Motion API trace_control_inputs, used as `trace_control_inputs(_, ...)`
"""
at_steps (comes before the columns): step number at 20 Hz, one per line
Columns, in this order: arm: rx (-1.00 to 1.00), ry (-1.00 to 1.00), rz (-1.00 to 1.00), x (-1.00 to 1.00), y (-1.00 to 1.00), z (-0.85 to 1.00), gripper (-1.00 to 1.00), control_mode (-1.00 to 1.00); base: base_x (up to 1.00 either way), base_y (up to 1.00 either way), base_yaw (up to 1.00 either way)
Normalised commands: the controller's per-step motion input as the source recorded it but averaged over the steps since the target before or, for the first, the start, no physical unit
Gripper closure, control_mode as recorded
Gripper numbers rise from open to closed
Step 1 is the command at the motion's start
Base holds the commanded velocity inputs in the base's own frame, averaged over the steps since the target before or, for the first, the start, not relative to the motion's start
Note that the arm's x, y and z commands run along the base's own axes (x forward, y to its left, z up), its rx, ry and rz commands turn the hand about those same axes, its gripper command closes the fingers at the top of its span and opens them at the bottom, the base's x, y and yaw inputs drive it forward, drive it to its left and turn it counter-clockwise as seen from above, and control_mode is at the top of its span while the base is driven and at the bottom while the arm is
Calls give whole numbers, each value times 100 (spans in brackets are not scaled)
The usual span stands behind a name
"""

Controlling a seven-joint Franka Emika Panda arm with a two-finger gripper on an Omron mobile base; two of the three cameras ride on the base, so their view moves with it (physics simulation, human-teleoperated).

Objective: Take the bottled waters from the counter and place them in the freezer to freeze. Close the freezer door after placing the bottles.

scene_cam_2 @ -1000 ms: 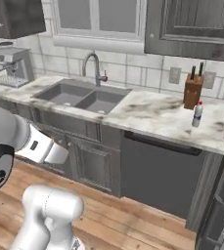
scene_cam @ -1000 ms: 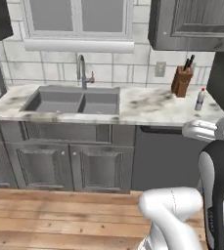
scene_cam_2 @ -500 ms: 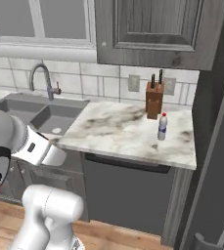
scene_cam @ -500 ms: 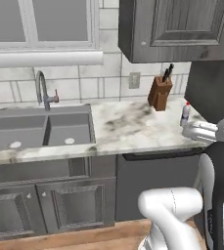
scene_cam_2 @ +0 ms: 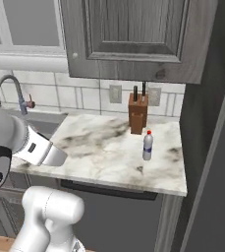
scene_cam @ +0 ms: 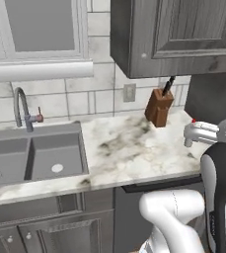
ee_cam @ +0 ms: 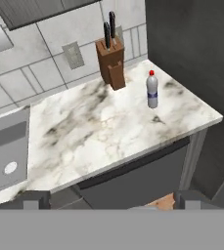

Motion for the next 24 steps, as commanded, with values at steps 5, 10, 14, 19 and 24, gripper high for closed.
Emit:
trace_control_inputs(5,0,0,0,0,0,0,-100,100,14,-39,-21)
trace_control_inputs(10,0,0,0,0,0,0,-100,100,4,-57,-23)
trace_control_inputs(14,0,0,0,0,0,0,-100,100,10,-32,-17)
trace_control_inputs(19,0,0,0,0,0,0,-100,100,88,-4,-11)
trace_control_inputs(24,0,0,0,0,0,0,-100,100,96,-25,-8)
